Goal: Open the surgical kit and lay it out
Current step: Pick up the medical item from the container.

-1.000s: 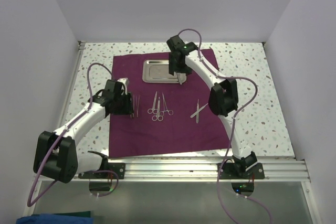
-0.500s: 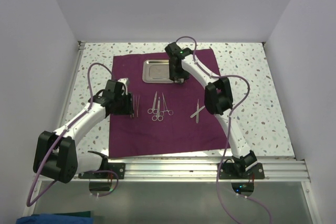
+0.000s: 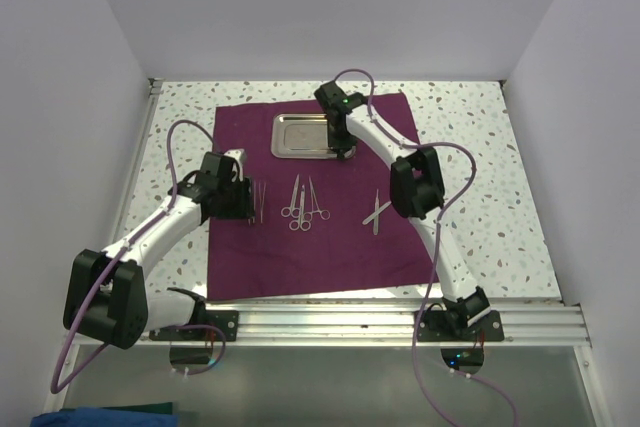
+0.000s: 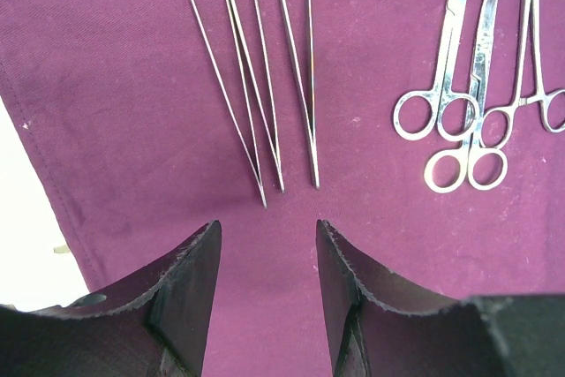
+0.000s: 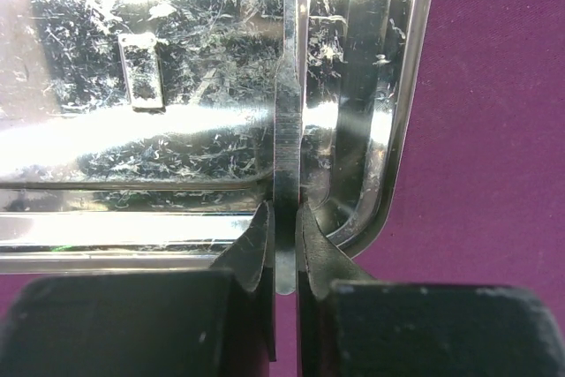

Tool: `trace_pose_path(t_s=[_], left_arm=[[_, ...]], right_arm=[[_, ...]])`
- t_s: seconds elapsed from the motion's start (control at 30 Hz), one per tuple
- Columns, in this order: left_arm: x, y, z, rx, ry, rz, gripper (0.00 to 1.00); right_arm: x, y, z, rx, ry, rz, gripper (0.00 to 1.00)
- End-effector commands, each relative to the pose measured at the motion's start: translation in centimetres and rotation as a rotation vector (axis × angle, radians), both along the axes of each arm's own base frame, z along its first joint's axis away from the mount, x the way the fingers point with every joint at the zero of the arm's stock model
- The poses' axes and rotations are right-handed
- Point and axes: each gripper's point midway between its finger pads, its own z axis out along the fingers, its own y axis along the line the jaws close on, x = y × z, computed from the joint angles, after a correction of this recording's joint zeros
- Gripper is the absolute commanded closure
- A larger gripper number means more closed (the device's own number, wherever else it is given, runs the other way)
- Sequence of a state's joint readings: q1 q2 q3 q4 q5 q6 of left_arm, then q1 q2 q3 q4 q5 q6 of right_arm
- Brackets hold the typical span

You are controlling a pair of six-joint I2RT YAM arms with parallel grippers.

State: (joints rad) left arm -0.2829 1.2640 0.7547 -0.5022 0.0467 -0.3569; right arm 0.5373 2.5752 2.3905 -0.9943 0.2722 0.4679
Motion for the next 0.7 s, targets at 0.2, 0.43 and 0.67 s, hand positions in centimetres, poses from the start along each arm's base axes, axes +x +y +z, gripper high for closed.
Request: trace_pose_path(t_s=[0.2, 0.43, 0.67], left_arm=[[0.3, -0.1, 0.1, 0.003, -0.009, 0.01, 0.49], [0.3, -0.3, 0.4, 0.0, -0.021, 0.006, 0.49], [0.1, -1.1, 0.7, -0.018, -0.03, -0.024, 0.48]], right_arm=[[-0.7, -0.6, 0.2, -0.045, 0.031, 0.027, 1.0], [0.0, -0.3, 7.3, 0.016, -0.081, 0.024, 1.0], [-2.9, -2.8, 12.5, -0.001, -0.108, 0.0, 1.0]])
